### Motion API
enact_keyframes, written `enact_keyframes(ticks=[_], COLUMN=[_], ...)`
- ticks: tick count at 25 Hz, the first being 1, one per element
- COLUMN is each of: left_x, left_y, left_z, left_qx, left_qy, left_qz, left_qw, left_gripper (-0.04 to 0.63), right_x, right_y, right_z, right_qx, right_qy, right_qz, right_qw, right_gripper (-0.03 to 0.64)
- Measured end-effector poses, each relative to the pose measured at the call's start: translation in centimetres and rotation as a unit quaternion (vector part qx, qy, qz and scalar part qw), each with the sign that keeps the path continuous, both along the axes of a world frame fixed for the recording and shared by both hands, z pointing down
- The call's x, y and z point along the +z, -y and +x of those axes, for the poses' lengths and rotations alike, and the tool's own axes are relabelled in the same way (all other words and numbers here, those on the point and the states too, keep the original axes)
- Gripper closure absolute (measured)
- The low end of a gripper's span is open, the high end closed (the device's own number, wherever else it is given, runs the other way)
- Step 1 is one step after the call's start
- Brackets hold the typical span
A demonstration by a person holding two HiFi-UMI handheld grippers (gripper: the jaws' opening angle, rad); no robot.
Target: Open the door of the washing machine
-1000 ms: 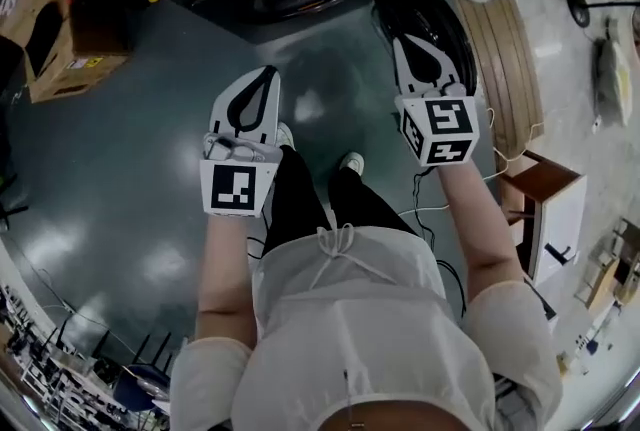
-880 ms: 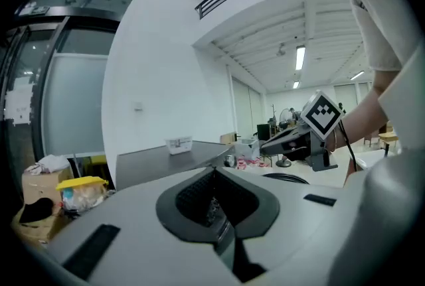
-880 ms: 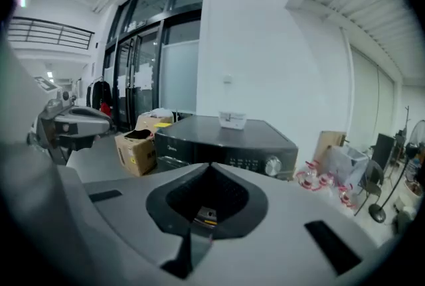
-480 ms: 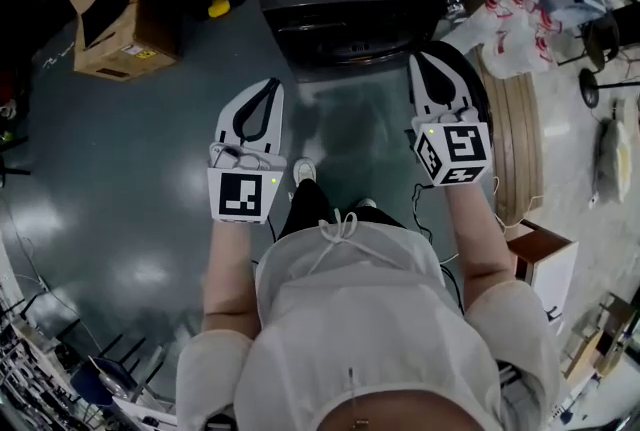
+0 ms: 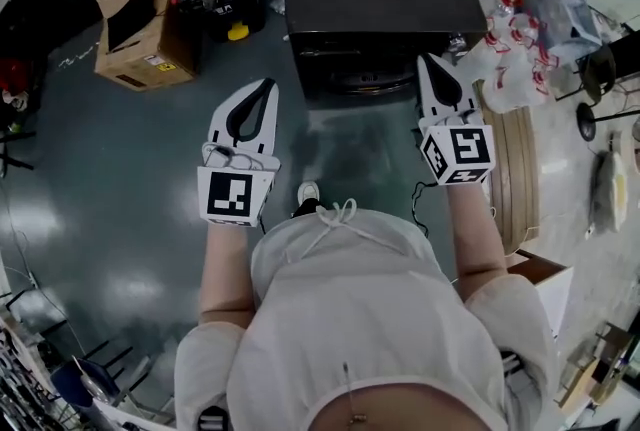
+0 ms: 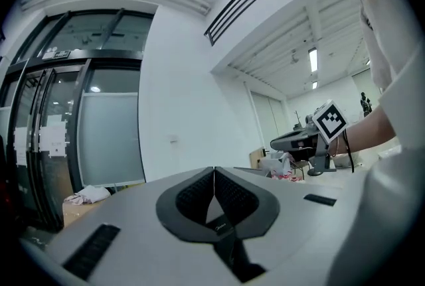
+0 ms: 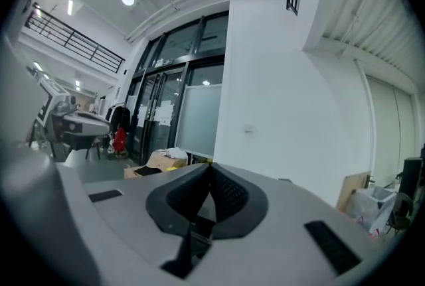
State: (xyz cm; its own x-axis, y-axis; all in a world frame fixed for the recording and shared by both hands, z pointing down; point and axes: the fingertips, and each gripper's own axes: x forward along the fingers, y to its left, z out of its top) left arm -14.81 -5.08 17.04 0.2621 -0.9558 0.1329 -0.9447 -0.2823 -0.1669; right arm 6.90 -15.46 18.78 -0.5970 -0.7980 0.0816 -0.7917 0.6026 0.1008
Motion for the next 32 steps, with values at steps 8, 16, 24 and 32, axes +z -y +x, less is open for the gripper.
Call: enact_keyframes(ticks=[8,16,24,32], left_x=[-2.8,-2.6,-2.4,-2.2], left_y=[0.7,0.8,-0.9,-2.5], left_z=[0.2,0.5,1.2,3.5], left_qx=[0.001,-0.024,-0.032,-0.022], left_qy=[-0.011,-0.016,-0.016,-0.002], left_qz=[0.054,0.043,0.037,0.041], left_qw=[0.9985,0.9986,0.9987,0.9989], left_gripper=[0.574,0.574,0.574,0.574], right_x=[-1.8,-1.8,-1.4,-0.9], right_y=[-0.5,-1.4,-3.5,-5.5], right_z=[0.7,-0.2,-0.6,1.2], right_qx=[0.006,-0.025,-0.053,-0.048], right_qy=[0.019,0.019,0.027,0.03], right_qz=[0.008,0.005,-0.001,-0.008], right_qw=[1.0,0.999,0.998,0.998], right_gripper=[0.614,0.615,0.615,0.617])
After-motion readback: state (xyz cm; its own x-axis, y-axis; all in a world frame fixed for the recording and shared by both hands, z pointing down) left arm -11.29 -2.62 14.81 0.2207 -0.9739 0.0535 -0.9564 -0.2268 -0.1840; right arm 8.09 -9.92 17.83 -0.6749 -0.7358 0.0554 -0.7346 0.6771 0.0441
